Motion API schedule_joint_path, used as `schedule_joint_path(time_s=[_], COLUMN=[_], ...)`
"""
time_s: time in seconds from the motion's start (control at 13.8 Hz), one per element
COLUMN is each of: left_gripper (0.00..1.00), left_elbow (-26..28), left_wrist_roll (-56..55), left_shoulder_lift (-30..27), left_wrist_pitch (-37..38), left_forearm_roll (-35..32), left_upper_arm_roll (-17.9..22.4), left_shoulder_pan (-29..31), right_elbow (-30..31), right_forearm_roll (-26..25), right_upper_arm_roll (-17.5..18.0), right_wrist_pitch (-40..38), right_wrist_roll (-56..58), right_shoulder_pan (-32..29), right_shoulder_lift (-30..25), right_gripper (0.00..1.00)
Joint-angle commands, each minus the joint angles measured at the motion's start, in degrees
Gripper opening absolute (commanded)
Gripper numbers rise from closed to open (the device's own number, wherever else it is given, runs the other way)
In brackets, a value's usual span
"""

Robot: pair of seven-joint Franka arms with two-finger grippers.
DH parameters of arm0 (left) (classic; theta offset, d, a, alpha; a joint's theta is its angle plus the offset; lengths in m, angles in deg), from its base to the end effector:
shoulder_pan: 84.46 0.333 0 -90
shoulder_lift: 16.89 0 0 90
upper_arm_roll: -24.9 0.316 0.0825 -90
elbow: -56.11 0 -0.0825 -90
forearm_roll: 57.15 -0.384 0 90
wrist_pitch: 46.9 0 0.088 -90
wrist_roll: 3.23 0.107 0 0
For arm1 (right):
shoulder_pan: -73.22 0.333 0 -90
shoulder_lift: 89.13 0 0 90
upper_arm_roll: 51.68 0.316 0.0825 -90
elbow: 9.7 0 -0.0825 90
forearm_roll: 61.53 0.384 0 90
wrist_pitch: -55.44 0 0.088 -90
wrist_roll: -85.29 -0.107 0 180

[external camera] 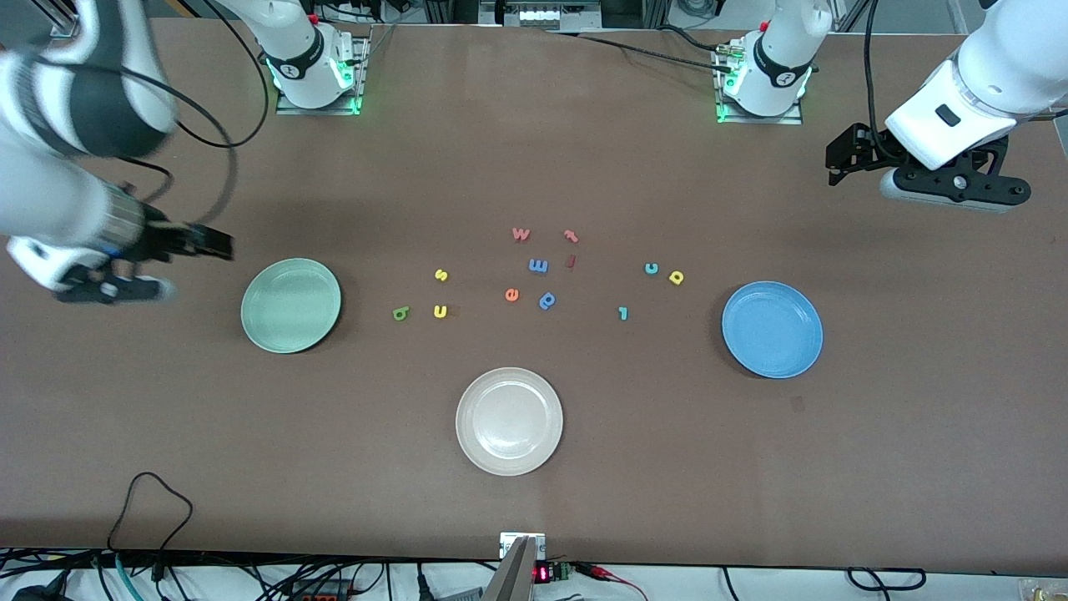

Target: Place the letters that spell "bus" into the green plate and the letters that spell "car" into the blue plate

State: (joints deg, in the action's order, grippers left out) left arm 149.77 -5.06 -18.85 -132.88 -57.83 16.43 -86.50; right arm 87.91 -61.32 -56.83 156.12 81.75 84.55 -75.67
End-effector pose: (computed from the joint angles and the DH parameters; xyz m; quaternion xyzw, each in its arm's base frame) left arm 0.5259 -0.0976 0.6073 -0.9959 0.0753 0.0489 0.0138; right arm 0.6050 0.0696 0.4395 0.9956 0.0227 -0.0890 0.0164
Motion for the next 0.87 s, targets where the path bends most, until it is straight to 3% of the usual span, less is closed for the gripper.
schedule_joint_path(time_s=[0.0,0.14,0.29,0.36,0.65,0.8], left_gripper=[1.00,1.00,1.00,1.00,1.00,1.00], left_elbow=[-0.76,-0.68,-0.68,-0.42,0.02,0.11], left_wrist_roll=[0.16,0.07,-0.19,-1.76,-14.06,-19.33], left_shoulder_lift=[2.64,6.68,11.78,14.16,25.22,31.11], left_wrist_pitch=[5.00,7.49,4.53,0.42,-17.32,-27.61], left_forearm_roll=[-0.47,-0.21,-0.64,-0.65,-0.73,-0.73], left_upper_arm_roll=[-1.12,-2.60,-4.01,-4.11,-4.20,-4.02], left_shoulder_pan=[-0.06,-0.50,-1.82,-3.04,-9.53,-12.28], right_elbow=[-0.84,-0.93,-1.01,-1.01,-1.01,-1.19], right_forearm_roll=[-0.12,0.05,3.45,6.18,6.82,6.91], right_upper_arm_roll=[-0.21,-0.12,-0.12,-0.12,-0.12,-0.21], right_wrist_pitch=[4.24,8.46,10.94,12.95,18.84,19.90], right_wrist_roll=[-5.24,-5.77,-6.04,-5.95,-7.97,-8.06], right_shoulder_pan=[4.99,8.08,9.67,10.54,13.01,14.67], right_shoulder_lift=[6.21,10.52,14.73,16.67,21.42,23.45], right_gripper=[1.00,1.00,1.00,1.00,1.00,0.84])
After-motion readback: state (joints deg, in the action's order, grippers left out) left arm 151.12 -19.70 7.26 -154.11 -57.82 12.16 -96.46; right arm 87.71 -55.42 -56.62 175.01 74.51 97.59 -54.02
